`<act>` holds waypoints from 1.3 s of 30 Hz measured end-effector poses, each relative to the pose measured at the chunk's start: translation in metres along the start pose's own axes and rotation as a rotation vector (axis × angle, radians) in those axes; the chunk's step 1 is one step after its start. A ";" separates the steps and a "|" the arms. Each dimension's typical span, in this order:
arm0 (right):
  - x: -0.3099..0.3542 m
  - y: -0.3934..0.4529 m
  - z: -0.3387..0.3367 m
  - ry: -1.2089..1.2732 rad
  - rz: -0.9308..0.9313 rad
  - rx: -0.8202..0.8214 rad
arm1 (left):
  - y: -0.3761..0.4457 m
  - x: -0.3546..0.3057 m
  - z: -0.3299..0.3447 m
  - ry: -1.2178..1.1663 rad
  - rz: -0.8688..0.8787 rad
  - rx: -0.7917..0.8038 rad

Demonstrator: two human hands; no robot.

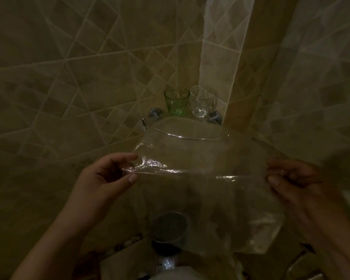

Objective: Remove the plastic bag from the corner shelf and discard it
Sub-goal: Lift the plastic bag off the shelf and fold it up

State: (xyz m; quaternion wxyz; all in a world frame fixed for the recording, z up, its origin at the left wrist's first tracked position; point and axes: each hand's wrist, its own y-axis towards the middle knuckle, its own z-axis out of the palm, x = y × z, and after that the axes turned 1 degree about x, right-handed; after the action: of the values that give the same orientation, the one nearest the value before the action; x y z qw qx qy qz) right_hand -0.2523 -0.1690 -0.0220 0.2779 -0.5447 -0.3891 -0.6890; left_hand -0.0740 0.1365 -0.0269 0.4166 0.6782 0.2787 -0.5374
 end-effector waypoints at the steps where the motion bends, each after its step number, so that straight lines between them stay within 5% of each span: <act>1: -0.001 0.001 -0.002 0.015 -0.005 -0.015 | 0.000 -0.001 0.000 0.000 -0.011 -0.014; 5: -0.003 0.003 -0.011 0.063 -0.046 0.101 | -0.004 -0.004 0.006 -0.004 -0.031 -0.021; 9: -0.004 0.003 -0.014 -0.214 0.016 0.199 | -0.003 -0.013 0.017 0.088 -0.029 -0.047; 13: -0.003 0.006 -0.017 -0.488 -0.050 0.106 | 0.000 -0.023 0.024 0.375 0.018 -0.092; 18: 0.014 0.019 -0.033 -0.734 -0.238 0.183 | 0.011 -0.039 0.023 0.172 0.125 0.013; 24: 0.020 0.046 -0.019 -0.981 -0.022 0.434 | 0.067 -0.036 0.052 0.174 0.170 0.196; 28: -0.001 0.063 0.019 -0.802 0.002 0.543 | 0.100 -0.035 0.070 0.388 0.192 0.355; 32: -0.023 0.073 0.031 -0.577 0.028 0.485 | 0.108 -0.026 0.072 0.682 0.347 -0.120; 34: -0.028 0.071 0.026 -0.400 0.086 0.428 | 0.089 -0.011 0.070 0.609 0.325 -0.259; 39: -0.041 0.062 0.010 -0.233 0.104 0.394 | 0.018 0.041 0.099 0.115 -0.164 -0.121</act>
State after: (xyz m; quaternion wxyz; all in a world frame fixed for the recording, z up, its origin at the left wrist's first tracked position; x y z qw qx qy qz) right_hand -0.1865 -0.1956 -0.0461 0.3673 -0.5752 -0.5169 -0.5168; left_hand -0.0971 0.0393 -0.0691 0.3945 0.6565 0.3887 -0.5122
